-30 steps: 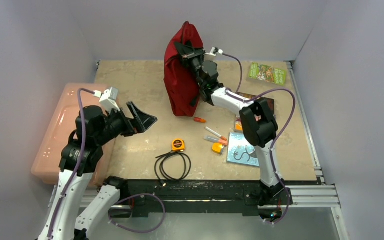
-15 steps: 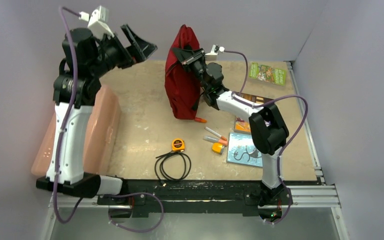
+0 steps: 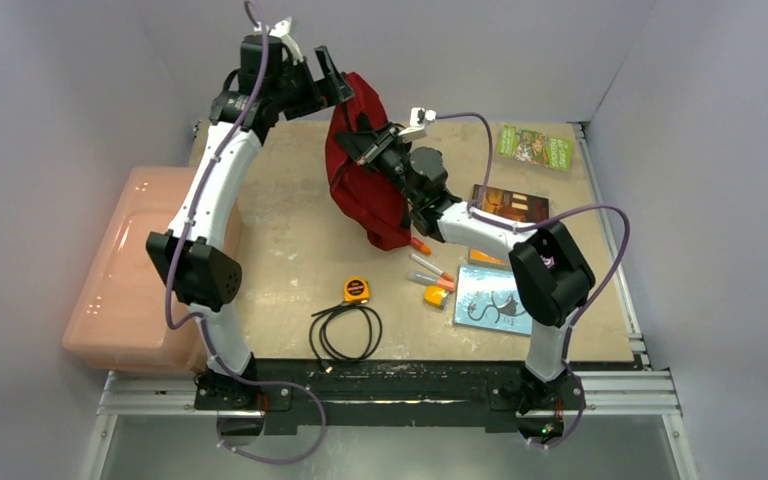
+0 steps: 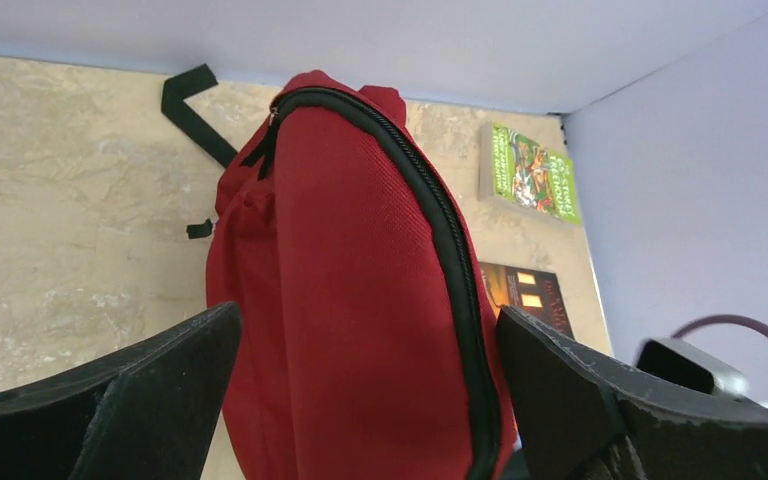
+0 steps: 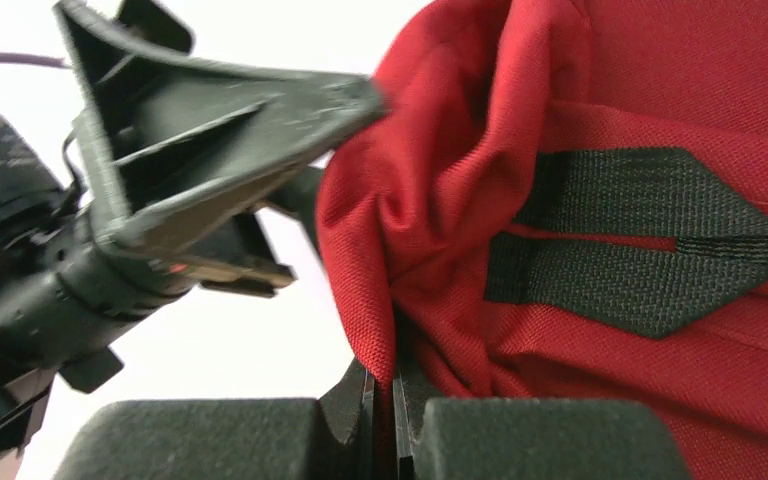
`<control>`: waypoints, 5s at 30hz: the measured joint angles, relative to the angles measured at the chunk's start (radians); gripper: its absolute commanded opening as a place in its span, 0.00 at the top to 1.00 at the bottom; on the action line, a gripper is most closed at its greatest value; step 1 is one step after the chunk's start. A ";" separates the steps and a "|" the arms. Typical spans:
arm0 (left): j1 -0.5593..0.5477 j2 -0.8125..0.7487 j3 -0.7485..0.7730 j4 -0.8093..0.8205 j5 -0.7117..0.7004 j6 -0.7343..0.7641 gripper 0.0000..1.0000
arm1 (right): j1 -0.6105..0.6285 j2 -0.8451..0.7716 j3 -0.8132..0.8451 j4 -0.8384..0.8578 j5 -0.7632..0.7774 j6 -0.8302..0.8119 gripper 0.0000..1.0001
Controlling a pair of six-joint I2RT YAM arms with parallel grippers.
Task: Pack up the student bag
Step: Place the student bag at the center of the board, then unzip the student bag at the center of the board.
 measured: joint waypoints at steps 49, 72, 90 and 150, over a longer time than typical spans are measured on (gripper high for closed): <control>-0.303 -0.267 -0.758 0.098 -0.076 0.877 1.00 | -0.207 -0.307 -0.259 -0.629 -0.108 -0.327 0.15; -0.255 -0.602 -1.044 0.037 0.070 0.277 0.44 | -0.106 -0.034 -0.245 -0.633 -0.298 -0.347 0.84; -0.168 -0.057 -0.734 0.067 -0.254 -0.190 0.27 | -0.030 -0.013 -0.438 -0.327 -0.196 -0.458 1.00; -0.063 -0.105 -0.798 0.171 -0.037 -0.178 1.00 | -0.015 0.027 -0.101 -0.597 -0.222 -1.241 0.63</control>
